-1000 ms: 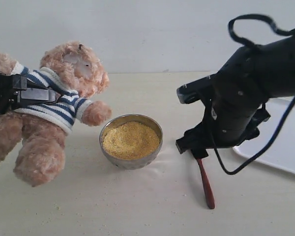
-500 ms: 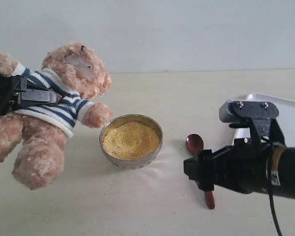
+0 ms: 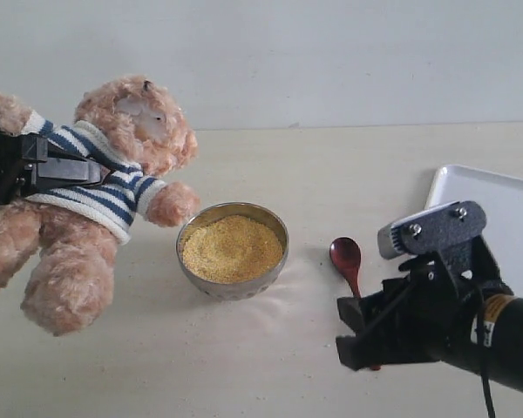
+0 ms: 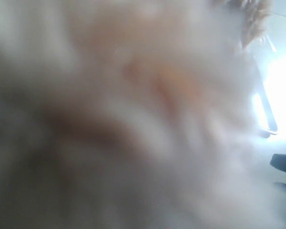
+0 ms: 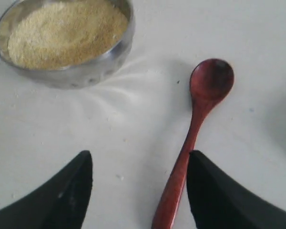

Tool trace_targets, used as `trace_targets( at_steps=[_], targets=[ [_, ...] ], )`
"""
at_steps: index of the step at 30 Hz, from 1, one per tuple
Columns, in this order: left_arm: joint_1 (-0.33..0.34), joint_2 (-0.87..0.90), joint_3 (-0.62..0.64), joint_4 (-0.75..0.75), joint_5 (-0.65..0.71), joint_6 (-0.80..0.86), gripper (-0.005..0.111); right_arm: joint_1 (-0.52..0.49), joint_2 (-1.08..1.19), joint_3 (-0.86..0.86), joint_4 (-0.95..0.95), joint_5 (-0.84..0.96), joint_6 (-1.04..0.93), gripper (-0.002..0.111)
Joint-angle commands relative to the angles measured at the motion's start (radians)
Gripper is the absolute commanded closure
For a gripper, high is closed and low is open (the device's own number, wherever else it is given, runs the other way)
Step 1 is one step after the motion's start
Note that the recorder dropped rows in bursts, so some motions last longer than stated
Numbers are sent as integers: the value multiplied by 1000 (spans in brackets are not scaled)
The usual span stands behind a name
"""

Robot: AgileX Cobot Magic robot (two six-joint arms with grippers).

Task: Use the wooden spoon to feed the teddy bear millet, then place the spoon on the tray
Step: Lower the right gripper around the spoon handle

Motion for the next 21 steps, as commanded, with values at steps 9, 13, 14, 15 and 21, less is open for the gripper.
trace_targets(
  at_steps=[9,13,14,15,21],
  targets=[
    [-1,-9,5,-13,19,5,102,32,224,-5,202,-95,-40,51],
    [-1,-9,5,-13,19,5,102,32,249,-28,202,-99,-40,51],
    [-1,-9,5,-13,19,5,102,32,256,-31,201,-99,-40,51],
    [-1,-9,5,-13,19,5,102,32,258,-32,201,-99,-40,51],
    [-1,-9,5,-15,17,5,102,32,258,-32,201,-96,-44,52]
  ],
)
